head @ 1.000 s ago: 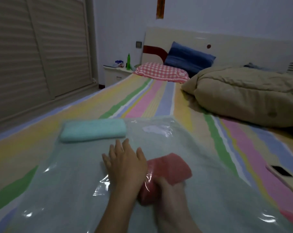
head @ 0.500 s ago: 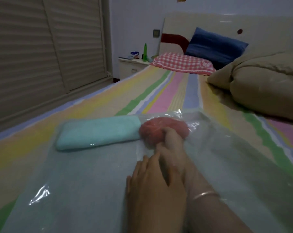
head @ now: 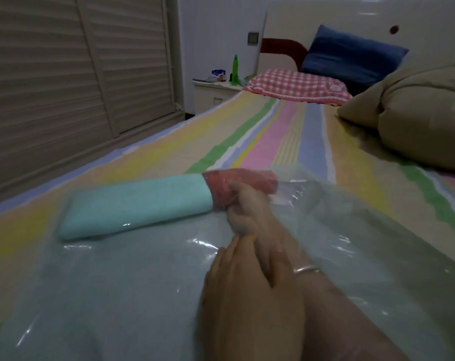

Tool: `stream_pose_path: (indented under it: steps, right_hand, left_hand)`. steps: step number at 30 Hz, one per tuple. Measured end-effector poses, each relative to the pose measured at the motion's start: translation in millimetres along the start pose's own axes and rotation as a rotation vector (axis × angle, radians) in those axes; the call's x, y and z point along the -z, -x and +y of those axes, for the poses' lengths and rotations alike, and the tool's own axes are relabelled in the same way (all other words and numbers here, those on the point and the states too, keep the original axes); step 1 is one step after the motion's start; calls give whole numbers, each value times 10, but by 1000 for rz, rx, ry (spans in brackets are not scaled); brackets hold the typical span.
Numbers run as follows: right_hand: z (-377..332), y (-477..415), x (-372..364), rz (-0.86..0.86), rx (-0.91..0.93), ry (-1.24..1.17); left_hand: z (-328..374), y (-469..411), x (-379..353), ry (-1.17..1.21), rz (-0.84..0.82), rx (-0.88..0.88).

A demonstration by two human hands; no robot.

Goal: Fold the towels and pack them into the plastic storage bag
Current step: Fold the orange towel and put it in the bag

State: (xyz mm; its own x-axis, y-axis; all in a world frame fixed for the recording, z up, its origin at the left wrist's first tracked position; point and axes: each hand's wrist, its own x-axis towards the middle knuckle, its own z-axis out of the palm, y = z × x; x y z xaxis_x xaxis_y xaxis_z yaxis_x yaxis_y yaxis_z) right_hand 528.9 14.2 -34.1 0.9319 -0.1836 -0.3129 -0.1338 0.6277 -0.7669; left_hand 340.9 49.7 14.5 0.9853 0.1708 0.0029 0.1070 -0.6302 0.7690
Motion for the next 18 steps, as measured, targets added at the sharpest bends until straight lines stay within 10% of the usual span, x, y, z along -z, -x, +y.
stream_pose_path:
  steps: [11,18]
  right_hand:
    - [19,159,-104,-217,-191,-164]
    - [84,203,-109,-142,-53,272]
  left_hand:
    - [38,-14,1,-47,-15,22]
    - [-10,-26,12,13,17,-22]
